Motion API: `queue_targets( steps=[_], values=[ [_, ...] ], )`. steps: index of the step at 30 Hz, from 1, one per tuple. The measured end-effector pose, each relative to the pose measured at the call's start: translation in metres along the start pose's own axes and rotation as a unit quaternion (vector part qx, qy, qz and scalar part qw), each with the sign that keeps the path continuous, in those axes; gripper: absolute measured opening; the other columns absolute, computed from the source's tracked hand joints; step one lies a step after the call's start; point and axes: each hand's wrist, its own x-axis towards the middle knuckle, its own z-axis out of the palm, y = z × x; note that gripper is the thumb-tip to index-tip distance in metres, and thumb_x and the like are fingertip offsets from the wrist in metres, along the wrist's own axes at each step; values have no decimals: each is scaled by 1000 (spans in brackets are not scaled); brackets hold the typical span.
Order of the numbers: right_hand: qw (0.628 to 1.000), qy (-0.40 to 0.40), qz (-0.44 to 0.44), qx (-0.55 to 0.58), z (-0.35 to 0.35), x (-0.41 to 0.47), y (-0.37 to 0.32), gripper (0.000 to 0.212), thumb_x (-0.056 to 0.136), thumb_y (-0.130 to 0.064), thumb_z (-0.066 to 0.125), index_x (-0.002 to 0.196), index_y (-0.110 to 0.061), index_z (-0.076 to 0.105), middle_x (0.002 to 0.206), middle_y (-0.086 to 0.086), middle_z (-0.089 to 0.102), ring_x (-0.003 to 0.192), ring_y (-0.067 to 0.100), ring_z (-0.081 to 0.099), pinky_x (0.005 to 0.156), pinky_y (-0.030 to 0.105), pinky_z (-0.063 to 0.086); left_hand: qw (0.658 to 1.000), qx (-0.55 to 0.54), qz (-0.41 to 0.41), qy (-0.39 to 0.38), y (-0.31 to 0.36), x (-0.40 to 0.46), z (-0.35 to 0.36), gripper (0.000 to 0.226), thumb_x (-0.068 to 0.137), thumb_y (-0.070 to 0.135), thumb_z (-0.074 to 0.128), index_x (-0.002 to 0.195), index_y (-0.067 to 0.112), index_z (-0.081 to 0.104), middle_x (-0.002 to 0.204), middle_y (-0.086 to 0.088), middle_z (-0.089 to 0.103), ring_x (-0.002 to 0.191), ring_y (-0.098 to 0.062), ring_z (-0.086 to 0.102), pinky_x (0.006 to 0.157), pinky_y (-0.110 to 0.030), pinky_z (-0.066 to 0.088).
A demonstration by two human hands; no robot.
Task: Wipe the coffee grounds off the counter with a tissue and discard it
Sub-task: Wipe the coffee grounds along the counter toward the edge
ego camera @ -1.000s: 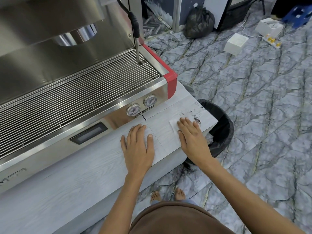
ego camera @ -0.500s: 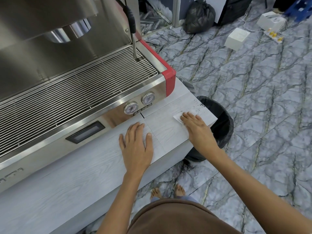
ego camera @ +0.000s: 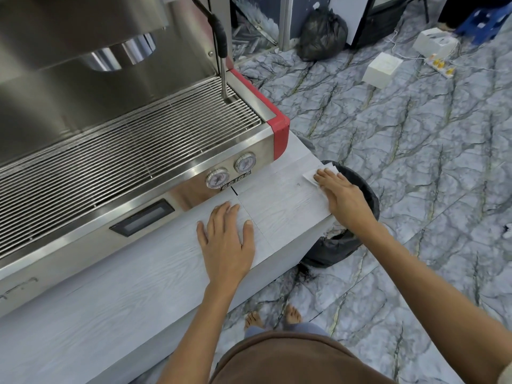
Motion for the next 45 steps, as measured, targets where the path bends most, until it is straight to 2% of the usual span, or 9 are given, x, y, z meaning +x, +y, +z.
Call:
queue_targets(
  steps=[5,8,11,15,21,23,26,33,45],
  values=[
    [999,15,33,35,-12,3,6,31,96,-1,48,124,-6,61,131,10,58,124,18,51,107,31,38,1000,19,4,-5,-1,-2,1,49,97,46,34,139,25,46,151,6,39,143,-14,30,121,-52,9],
    [992,28,103,67,-23,7,14,29,98,-7,46,121,-8,63,93,13,72,64,2,61,60,5,42,1000,31,-7,2,2,-2,5,50,97,47,34,140,26,46,152,6,38,144,-16,29,121,-52,8],
    [981,56,150,113,-32,13,26,29,100,-15,43,120,-11,64,54,-4,53,43,9,44,41,14,27,999,37,-38,11,13,-2,12,51,97,49,33,141,27,44,154,4,35,146,-16,24,122,-50,6],
    [970,87,145,174,-48,22,25,29,99,-18,45,118,-19,66,78,-3,66,64,6,55,53,10,36,995,47,-81,22,40,-5,27,53,97,51,29,142,28,43,157,3,32,148,-16,19,122,-49,6],
    [976,63,-5,208,-45,17,-15,27,96,-5,51,119,-6,64,103,0,69,72,-5,59,67,4,41,991,30,-117,51,53,-3,33,53,97,50,29,143,26,44,155,6,35,146,-14,23,122,-48,7],
    [981,18,-72,178,-24,8,-26,30,91,4,53,119,-2,63,117,8,67,96,7,65,87,17,49,991,26,-119,54,53,-3,33,54,97,49,29,142,25,45,154,6,37,146,-13,25,122,-48,9],
    [988,-33,-127,75,12,-4,-30,39,78,14,62,115,1,64,122,17,63,115,31,59,103,43,40,990,25,-122,59,54,-5,34,54,97,49,30,143,25,44,154,7,38,145,-13,27,122,-47,9],
    [992,-32,-113,43,13,-7,-47,40,97,-22,38,121,2,59,131,19,56,129,32,46,108,47,35,990,20,-120,67,54,-4,33,53,97,48,32,143,25,44,154,8,39,145,-13,28,122,-46,10],
    [985,-31,-165,-35,26,-42,-50,47,84,4,53,130,1,52,139,17,49,135,28,37,116,41,16,991,48,-106,65,49,-4,35,49,97,48,36,140,25,47,152,6,40,144,-15,30,121,-47,13]
  ],
)
